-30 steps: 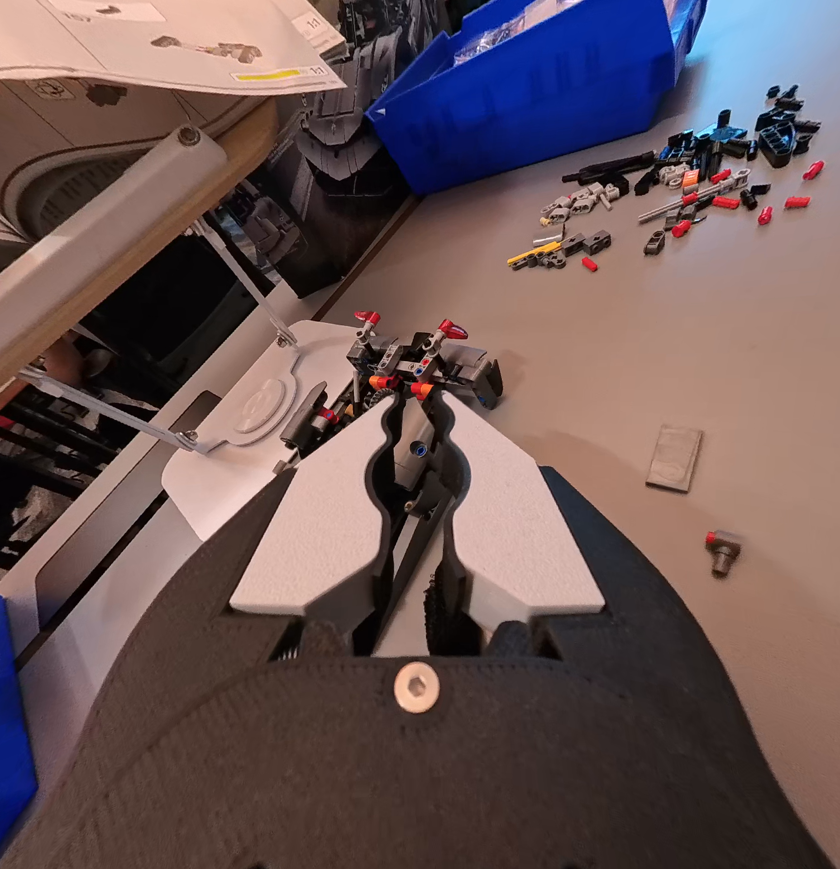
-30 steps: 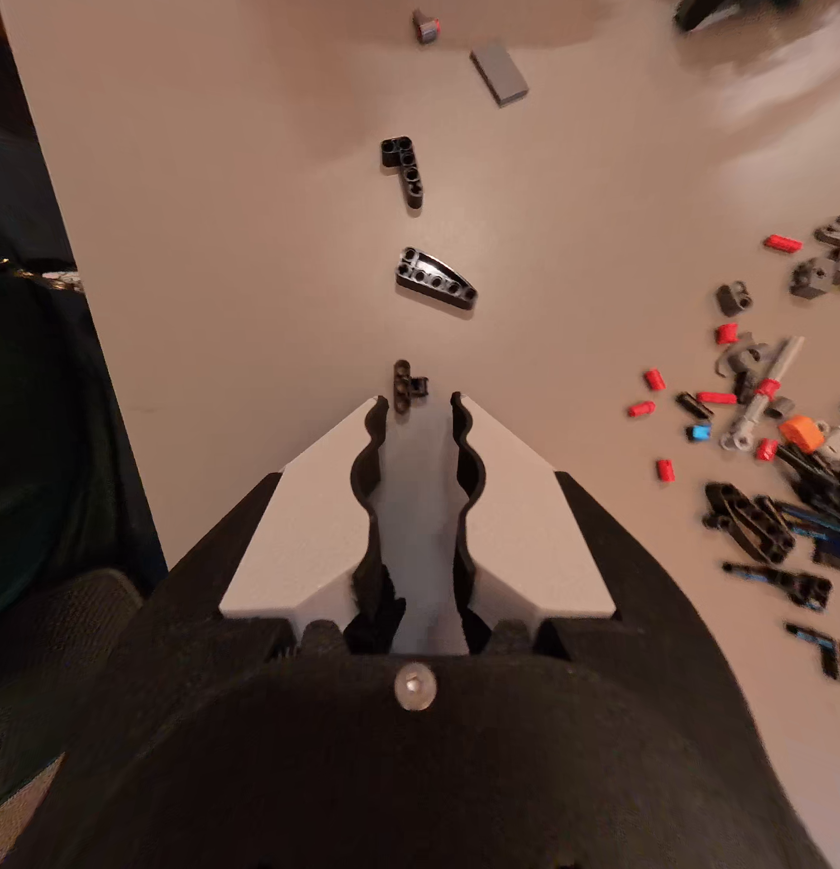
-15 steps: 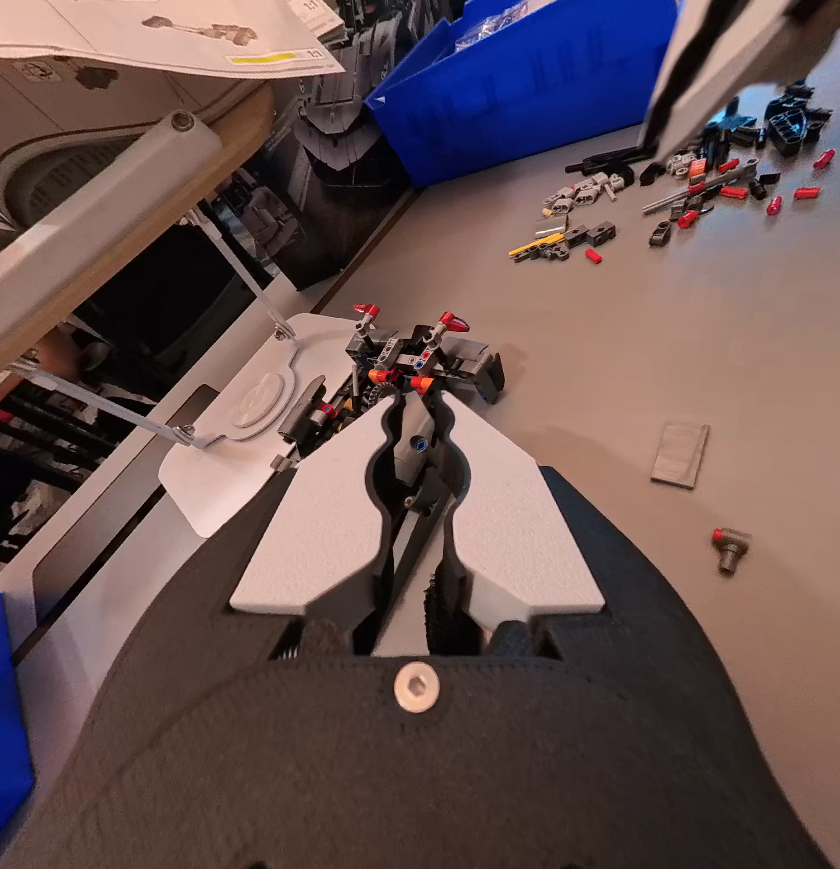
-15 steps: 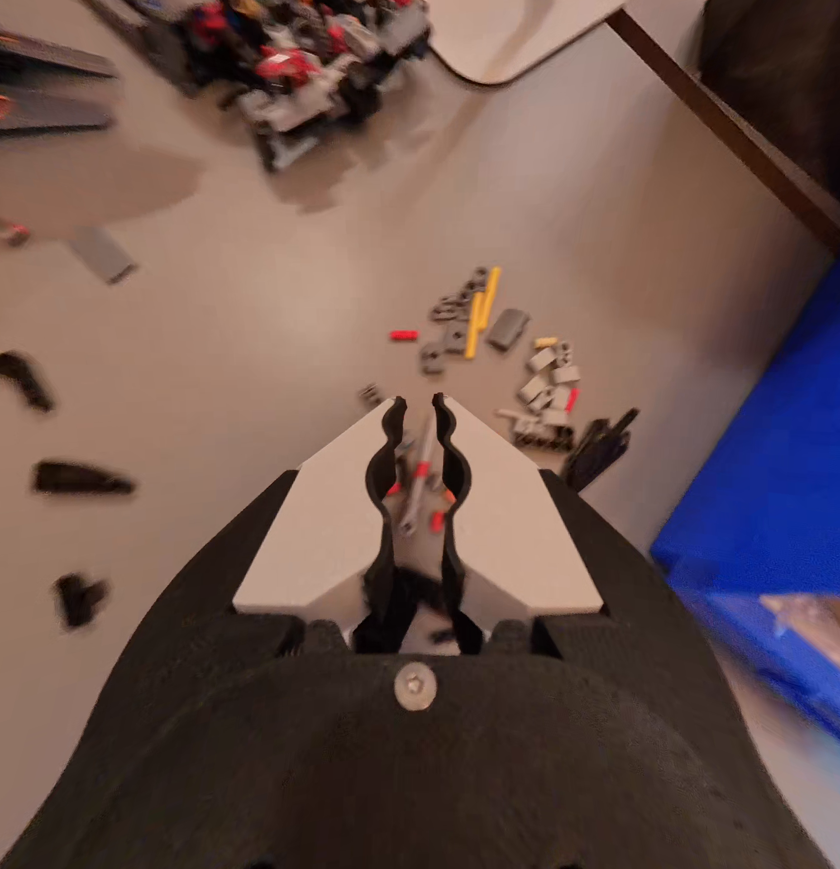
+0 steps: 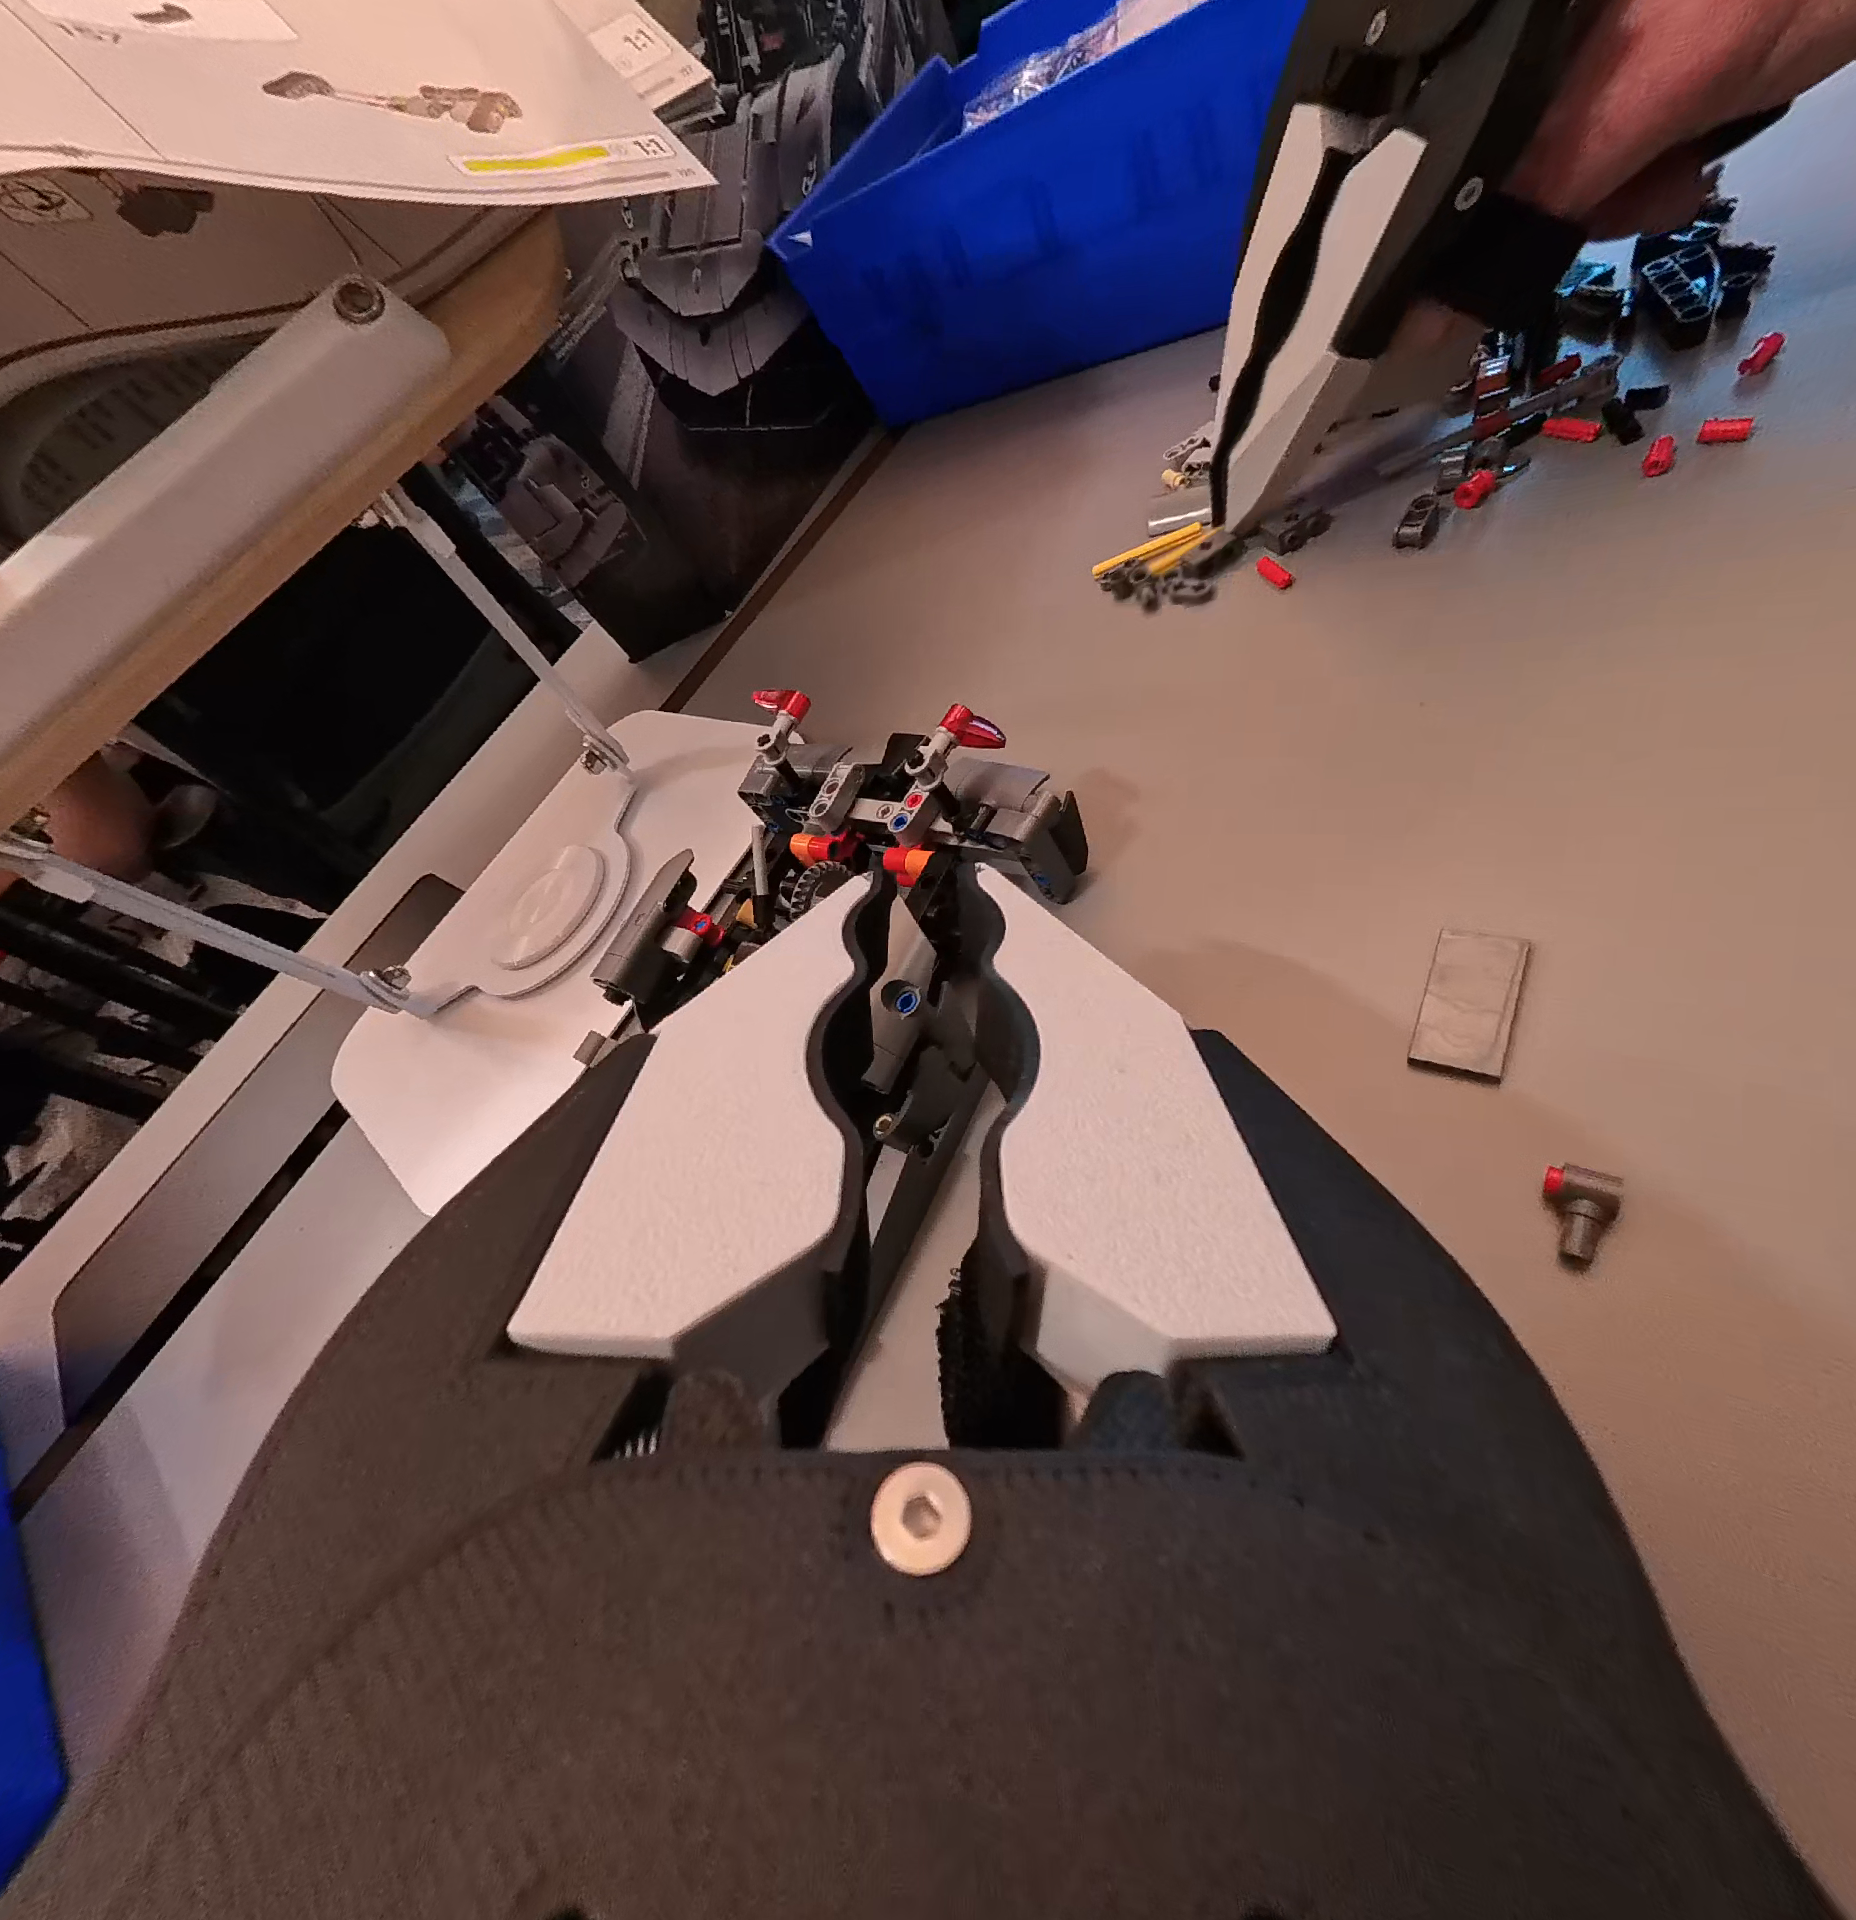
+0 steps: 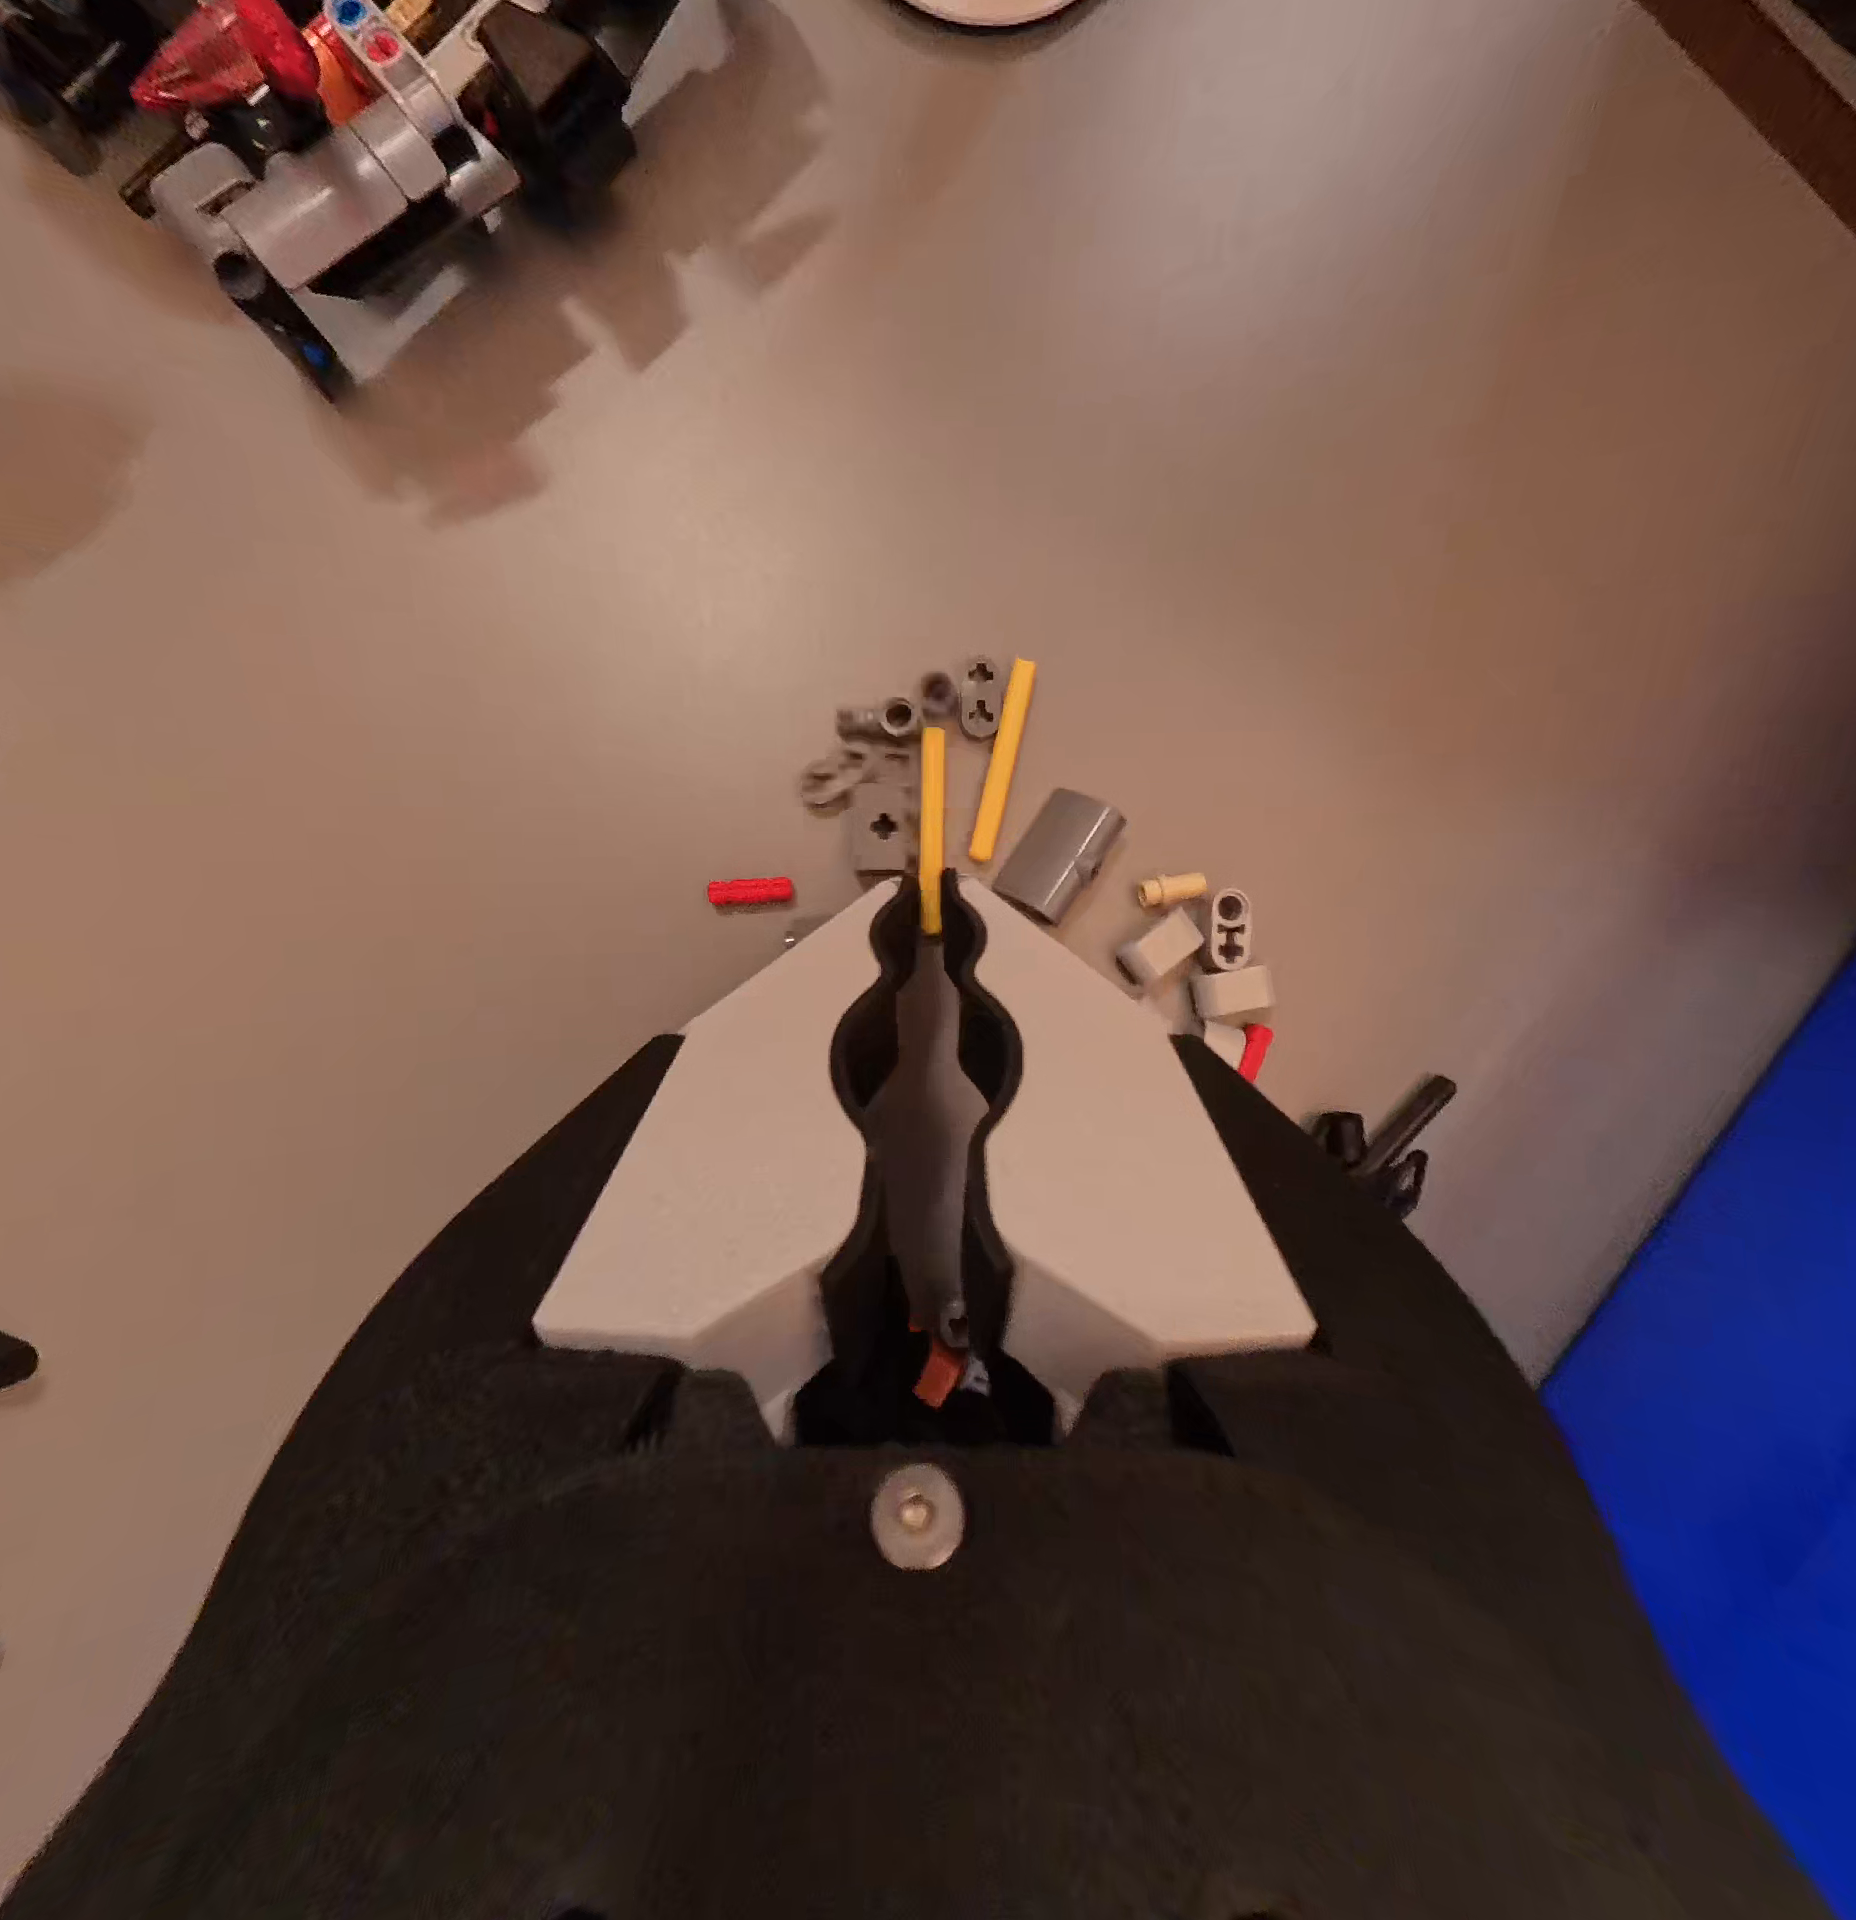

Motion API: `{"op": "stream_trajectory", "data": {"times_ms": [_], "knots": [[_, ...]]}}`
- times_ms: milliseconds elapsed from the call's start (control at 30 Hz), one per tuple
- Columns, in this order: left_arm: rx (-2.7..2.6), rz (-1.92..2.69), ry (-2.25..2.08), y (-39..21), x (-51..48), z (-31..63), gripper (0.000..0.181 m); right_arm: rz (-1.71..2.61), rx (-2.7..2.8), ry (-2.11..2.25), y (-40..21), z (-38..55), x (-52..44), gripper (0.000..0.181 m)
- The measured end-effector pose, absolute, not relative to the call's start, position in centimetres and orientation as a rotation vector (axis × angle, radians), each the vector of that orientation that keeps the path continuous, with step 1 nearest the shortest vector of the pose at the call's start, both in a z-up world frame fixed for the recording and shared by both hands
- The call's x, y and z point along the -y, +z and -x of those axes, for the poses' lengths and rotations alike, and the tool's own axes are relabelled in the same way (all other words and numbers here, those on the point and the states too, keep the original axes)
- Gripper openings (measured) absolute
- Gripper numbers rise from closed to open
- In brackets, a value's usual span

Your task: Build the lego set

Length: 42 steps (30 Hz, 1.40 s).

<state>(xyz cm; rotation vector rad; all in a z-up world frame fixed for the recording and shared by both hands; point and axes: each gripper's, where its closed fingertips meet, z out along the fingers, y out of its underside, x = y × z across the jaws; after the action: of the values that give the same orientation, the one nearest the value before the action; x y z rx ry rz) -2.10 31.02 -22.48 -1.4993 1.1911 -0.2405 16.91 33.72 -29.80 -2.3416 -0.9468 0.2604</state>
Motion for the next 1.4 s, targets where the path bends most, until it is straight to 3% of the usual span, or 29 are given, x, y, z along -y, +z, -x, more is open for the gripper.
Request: {"op": "stream_trajectory", "data": {"times_ms": [333, 400, 467, 567, 767, 1000, 1200, 1400], "knots": [[-1.229, 1.442, -0.267, -21.8, -29.8, 1.4, 0.016, 2.237, 0.927, 0.335, -26.5, -17.1, -30.9, 0.002], [-1.262, 1.445, -0.357, -21.6, -28.5, 0.4, 0.027, 2.199, 0.96, 0.363, -25.2, -17.3, -28.4, 0.002], [-1.308, 1.459, -0.419, -21.6, -26.8, -1.0, 0.052, 2.167, 0.992, 0.39, -24.1, -17.7, -25.5, 0.002], [-1.451, 1.429, -0.51, -21.3, -22.3, -4.3, 0.066, 2.128, 1.056, 0.426, -23.4, -18.7, -20.8, 0.002], [-1.759, 1.315, -0.521, -23.4, -14.0, -11.3, 0.051, 2.116, 1.171, 0.45, -25.1, -20.1, -14.0, 0.002], [-1.978, 1.385, -0.474, -28.5, -12.4, -13.8, 0.038, 2.106, 1.201, 0.487, -26.9, -19.4, -11.4, 0.002], [-2.018, 1.388, -0.431, -29.6, -12.4, -14.6, 0.02, 2.109, 1.219, 0.532, -28.2, -18.8, -10.7, 0.002], [-2.027, 1.372, -0.383, -29.5, -12.7, -14.8, 0.021, 2.133, 1.25, 0.502, -29.0, -18.3, -10.9, 0.001]]}}
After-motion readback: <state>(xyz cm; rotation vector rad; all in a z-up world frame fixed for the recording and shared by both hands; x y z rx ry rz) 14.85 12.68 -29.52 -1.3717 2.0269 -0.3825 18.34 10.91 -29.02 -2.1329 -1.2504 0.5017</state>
